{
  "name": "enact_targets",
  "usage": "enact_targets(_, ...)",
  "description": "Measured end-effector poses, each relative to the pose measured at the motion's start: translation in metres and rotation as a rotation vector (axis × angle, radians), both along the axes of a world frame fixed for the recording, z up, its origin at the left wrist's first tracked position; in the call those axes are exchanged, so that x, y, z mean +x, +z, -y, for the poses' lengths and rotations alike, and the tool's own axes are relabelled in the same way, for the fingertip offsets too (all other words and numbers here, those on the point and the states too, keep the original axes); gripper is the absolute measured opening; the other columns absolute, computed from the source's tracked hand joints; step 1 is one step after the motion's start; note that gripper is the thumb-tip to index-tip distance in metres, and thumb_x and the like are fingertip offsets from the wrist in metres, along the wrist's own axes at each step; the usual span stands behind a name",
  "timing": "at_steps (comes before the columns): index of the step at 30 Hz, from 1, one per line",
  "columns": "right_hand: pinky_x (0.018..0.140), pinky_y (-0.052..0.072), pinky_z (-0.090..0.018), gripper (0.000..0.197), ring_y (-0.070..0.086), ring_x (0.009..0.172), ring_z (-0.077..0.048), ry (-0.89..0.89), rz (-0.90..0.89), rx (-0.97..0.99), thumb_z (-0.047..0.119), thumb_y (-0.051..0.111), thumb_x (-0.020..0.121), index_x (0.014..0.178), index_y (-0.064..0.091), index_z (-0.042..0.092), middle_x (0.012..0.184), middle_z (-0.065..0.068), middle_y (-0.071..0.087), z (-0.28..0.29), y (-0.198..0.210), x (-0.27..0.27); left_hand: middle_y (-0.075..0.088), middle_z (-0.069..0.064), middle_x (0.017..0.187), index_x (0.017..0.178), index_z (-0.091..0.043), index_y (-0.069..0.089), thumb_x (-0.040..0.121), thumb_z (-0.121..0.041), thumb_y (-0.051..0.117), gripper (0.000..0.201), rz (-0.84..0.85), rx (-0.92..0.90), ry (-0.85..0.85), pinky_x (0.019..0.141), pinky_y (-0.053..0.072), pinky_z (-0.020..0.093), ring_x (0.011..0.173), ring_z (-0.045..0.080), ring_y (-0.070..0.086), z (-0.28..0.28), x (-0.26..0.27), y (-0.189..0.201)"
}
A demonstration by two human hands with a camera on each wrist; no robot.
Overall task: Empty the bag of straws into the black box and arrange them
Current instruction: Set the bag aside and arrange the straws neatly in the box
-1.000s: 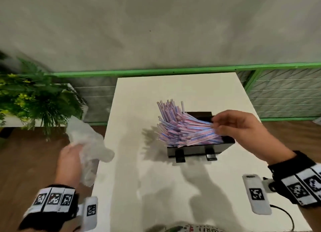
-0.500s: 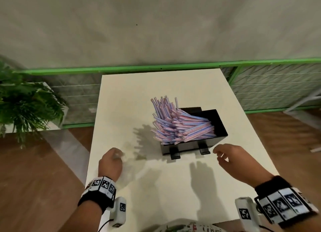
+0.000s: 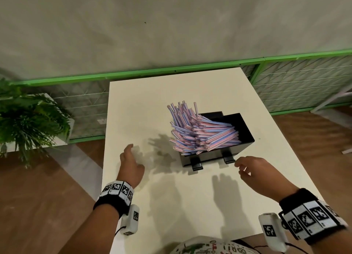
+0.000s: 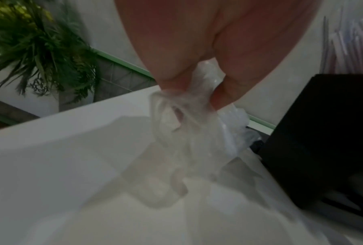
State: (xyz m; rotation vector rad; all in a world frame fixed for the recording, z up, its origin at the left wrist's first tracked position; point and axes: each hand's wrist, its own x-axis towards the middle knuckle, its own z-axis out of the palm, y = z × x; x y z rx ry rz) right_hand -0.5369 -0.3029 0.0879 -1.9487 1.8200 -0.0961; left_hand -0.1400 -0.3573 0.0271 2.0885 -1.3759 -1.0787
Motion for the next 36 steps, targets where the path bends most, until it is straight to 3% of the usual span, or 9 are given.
enact_targets(6,0.077,0.053,-0.032,0.025,0.062,0.081,-0.011,-0.004,0.021,-0.008,0.011,0.061,0.088,0.106,0.068,0.026,0.092,0.012,0.066,-0.001,-0.001,0.004,0.064,0.023,0.132,0.155,-0.021,0.019,0.089,-0.035,0.076,0.088,0.176,0.031,-0.061,0.097,0.049,0.044,0.119,0.040,0.062,0.016,0.012,-0.002)
enact_targets(10,0.074,0.054,-0.033,0.029,0.064,0.080,-0.010,-0.009,0.067,-0.096,0.010,0.065,0.087,0.111,0.068,0.027,0.092,0.012,0.065,0.001,0.005,0.001,0.037,0.018,0.160,0.161,-0.019,0.011,0.079,-0.054,0.080,0.112,0.069,-0.032,-0.015,0.113,0.039,0.045,0.142,0.037,0.045,0.019,0.016,-0.010)
enact_targets(14,0.072,0.054,-0.035,0.028,0.064,0.079,-0.013,0.026,0.102,-0.206,0.008,0.070,0.085,0.109,0.069,0.023,0.092,0.011,0.065,0.005,0.011,-0.002,0.017,0.001,0.170,0.162,-0.032,0.003,0.080,-0.078,0.058,0.109,-0.106,-0.061,0.041,0.124,0.025,0.044,0.153,0.025,0.028,0.022,0.032,-0.005)
enact_targets(20,0.075,0.052,-0.034,0.028,0.061,0.089,-0.020,0.147,0.137,-0.363,0.003,0.071,0.082,0.107,0.070,0.017,0.098,0.007,0.065,0.016,0.008,-0.002,0.029,-0.004,0.166,0.159,-0.034,0.025,0.090,-0.073,0.050,0.083,-0.216,-0.022,0.191,0.122,0.024,0.042,0.151,0.022,0.033,-0.006,0.053,-0.004)
enact_targets(26,0.075,0.050,-0.038,0.027,0.057,0.087,-0.024,0.217,0.160,-0.419,0.000,0.070,0.080,0.103,0.070,0.014,0.093,0.003,0.060,0.033,0.004,-0.008,0.046,-0.010,0.156,0.147,-0.044,0.043,0.057,-0.102,0.051,0.108,-0.250,0.063,0.355,0.118,0.036,0.055,0.139,0.025,0.048,-0.039,0.085,-0.033)
enact_targets(29,0.074,0.051,-0.042,0.027,0.056,0.086,-0.026,0.247,0.158,-0.424,0.000,0.070,0.079,0.102,0.071,0.014,0.092,0.002,0.060,0.039,-0.001,-0.017,0.051,-0.004,0.152,0.146,-0.036,0.048,0.066,-0.098,0.049,0.101,-0.174,-0.011,0.418,0.118,0.036,0.053,0.137,0.028,0.050,-0.047,0.070,-0.017)
enact_targets(32,0.075,0.050,-0.042,0.029,0.054,0.087,-0.026,0.250,0.171,-0.432,-0.002,0.070,0.076,0.100,0.071,0.015,0.093,0.000,0.059,0.045,-0.001,-0.027,0.056,0.010,0.143,0.137,-0.014,0.060,0.102,-0.050,0.053,0.051,0.022,-0.269,0.375,0.107,0.040,0.040,0.130,0.031,0.052,-0.063,0.033,0.014)
enact_targets(34,0.073,0.050,-0.043,0.030,0.053,0.084,-0.028,0.256,0.163,-0.453,-0.003,0.070,0.075,0.099,0.070,0.015,0.094,-0.003,0.059,0.049,0.000,-0.032,0.056,0.010,0.133,0.129,-0.012,0.062,0.103,-0.036,0.054,0.036,0.149,-0.409,0.272,0.093,0.043,0.037,0.115,0.027,0.056,-0.076,0.007,0.028)
enact_targets(36,0.071,0.050,-0.044,0.031,0.053,0.083,-0.030,0.274,0.146,-0.463,-0.003,0.070,0.074,0.100,0.070,0.014,0.094,-0.004,0.060,0.053,0.001,-0.036,0.053,0.001,0.128,0.127,-0.015,0.061,0.100,-0.041,0.054,0.038,0.163,-0.509,0.174,0.093,0.045,0.037,0.112,0.019,0.055,-0.086,-0.017,0.035)
